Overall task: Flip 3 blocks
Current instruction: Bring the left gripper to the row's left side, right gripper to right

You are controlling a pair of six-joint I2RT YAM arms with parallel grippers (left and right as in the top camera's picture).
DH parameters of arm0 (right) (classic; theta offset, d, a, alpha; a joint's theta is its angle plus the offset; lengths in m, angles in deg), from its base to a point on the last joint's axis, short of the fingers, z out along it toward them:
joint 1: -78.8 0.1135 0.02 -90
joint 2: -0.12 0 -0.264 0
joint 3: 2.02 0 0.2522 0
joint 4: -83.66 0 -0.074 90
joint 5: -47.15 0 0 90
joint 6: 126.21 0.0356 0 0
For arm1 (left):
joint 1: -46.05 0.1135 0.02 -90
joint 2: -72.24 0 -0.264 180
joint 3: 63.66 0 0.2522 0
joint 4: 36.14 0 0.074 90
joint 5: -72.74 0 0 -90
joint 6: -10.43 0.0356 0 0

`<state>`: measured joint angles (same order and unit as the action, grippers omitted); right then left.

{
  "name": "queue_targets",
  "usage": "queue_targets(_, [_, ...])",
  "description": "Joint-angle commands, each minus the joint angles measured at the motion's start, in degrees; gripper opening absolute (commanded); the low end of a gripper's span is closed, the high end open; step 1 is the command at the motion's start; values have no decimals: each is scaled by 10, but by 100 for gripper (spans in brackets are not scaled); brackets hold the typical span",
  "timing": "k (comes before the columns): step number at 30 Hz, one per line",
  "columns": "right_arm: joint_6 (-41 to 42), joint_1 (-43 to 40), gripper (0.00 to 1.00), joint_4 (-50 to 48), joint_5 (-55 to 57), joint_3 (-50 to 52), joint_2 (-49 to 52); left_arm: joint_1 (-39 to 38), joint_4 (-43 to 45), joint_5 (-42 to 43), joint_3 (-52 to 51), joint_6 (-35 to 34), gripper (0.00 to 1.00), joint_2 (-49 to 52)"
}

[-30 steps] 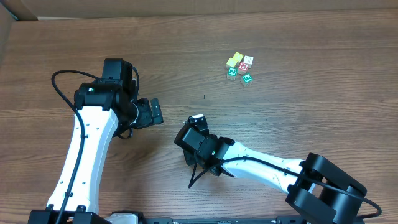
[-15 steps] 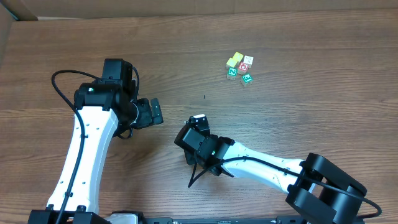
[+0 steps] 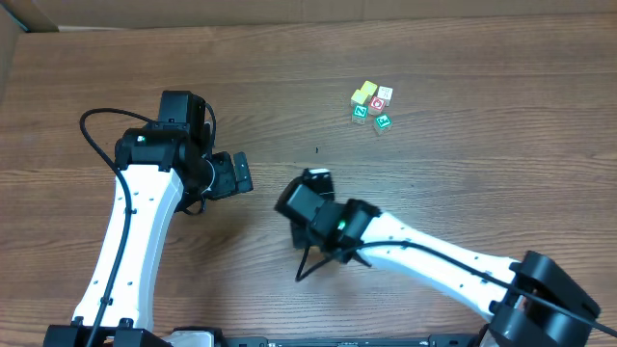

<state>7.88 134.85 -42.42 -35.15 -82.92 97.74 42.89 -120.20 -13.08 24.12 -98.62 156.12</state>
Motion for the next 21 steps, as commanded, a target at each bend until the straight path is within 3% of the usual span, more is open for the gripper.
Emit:
queue_targets(1, [57,-48,4,26,6,-4,-9,0,1,-5,0,7,100,1])
queue_targets(10, [52,-85,4,-52,-49,67,11,0,1,-5,0,6,100,1])
queue_targets(15, [43,-103,4,-37,-34,74,10,0,1,-5,0,7,100,1])
queue_targets(21, [-40,-228,4,-41,-149,74,9,0,1,-5,0,7,100,1])
